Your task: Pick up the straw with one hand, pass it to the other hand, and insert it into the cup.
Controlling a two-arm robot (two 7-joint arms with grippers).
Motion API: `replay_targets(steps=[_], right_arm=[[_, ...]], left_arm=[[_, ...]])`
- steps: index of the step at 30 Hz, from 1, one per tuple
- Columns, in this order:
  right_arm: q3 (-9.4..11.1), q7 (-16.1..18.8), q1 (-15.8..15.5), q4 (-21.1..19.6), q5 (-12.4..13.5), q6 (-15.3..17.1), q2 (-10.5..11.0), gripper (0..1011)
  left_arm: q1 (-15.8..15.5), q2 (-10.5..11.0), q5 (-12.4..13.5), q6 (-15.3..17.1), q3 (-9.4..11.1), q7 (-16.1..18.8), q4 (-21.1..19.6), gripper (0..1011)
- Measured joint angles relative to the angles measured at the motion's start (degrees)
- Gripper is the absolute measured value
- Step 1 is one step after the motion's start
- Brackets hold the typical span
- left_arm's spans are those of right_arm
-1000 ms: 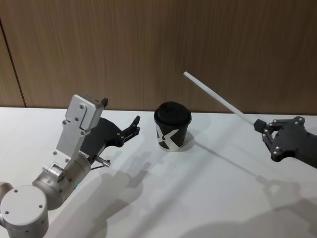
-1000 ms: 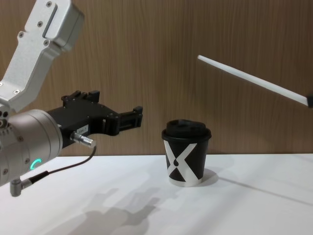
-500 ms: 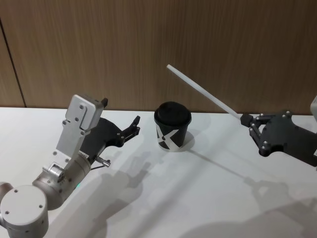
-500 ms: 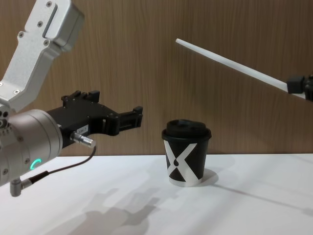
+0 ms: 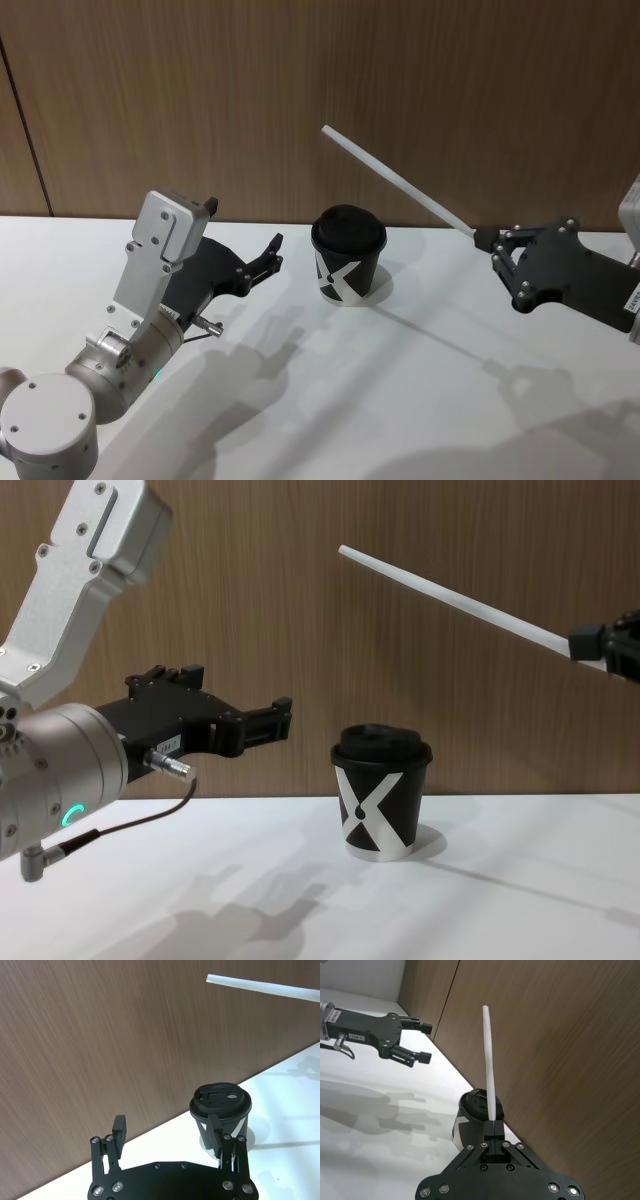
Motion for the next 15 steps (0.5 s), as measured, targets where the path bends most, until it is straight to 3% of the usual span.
replay_targets(steps=[15], right_arm=[[-0.3,0.04,0.24,-0.25,0.17,0.13,-0.09,0]], left_arm=[[-0.18,-0.01,-1.12,-0.12,-0.32,-1.68,-0.13,1003]])
